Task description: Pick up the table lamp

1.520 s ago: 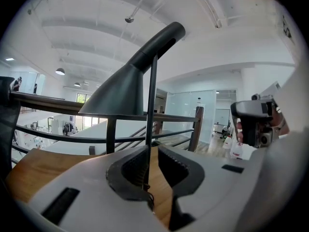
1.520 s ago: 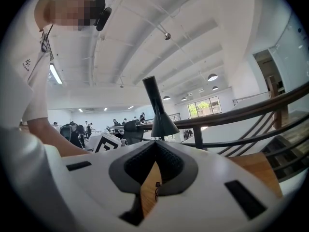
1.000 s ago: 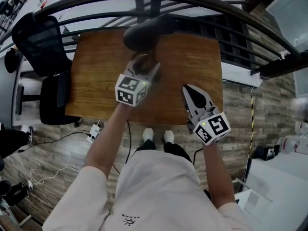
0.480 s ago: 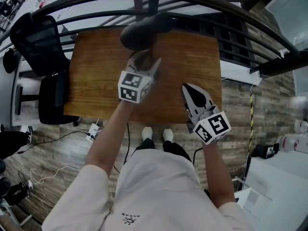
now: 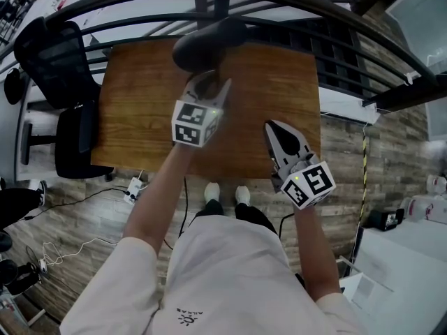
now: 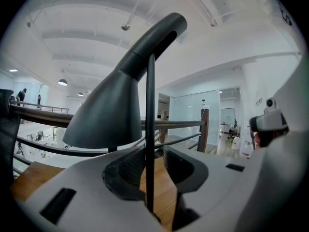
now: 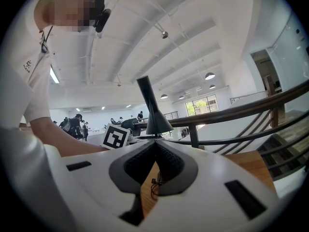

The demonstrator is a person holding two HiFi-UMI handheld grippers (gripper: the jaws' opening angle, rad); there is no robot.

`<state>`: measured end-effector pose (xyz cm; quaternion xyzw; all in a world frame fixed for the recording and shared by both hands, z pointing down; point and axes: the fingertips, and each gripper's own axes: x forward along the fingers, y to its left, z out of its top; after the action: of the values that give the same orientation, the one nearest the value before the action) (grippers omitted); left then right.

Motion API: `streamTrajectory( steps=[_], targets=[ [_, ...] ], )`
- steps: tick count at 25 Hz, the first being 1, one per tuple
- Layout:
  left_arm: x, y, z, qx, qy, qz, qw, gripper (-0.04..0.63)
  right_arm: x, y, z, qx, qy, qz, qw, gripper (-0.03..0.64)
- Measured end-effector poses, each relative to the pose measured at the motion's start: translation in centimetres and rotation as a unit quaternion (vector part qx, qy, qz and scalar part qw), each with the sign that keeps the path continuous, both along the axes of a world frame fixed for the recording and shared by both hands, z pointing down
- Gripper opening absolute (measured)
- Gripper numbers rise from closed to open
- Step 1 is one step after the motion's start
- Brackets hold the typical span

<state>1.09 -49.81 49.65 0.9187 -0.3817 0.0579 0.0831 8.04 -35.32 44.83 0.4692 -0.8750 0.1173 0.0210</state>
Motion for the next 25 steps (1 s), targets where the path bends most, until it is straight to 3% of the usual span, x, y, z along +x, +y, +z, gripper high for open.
streamTrajectory(
  steps=[5,8,25],
  targets=[
    [-0.17,-0.30,0.07,0.000,-0.008,-0.009,0.9999,0.116,0.15,-0.07,0.06,0.000,-0.001,-0.001,1.000,0.017],
    [-0.50,-0.61,0.02,0.000,-0.007,-0.022,0.9997,0.057,0.27,-0.15,0.05,0.000,-0.001,-0.001,1.000,0.017],
    [-0.57,-0.59,-0.20,0.008,-0.006,-0.032,0.9994,0.051,0.65,-0.48,-0.20,0.002,-0.004,-0.002,1.000,0.017]
  ],
)
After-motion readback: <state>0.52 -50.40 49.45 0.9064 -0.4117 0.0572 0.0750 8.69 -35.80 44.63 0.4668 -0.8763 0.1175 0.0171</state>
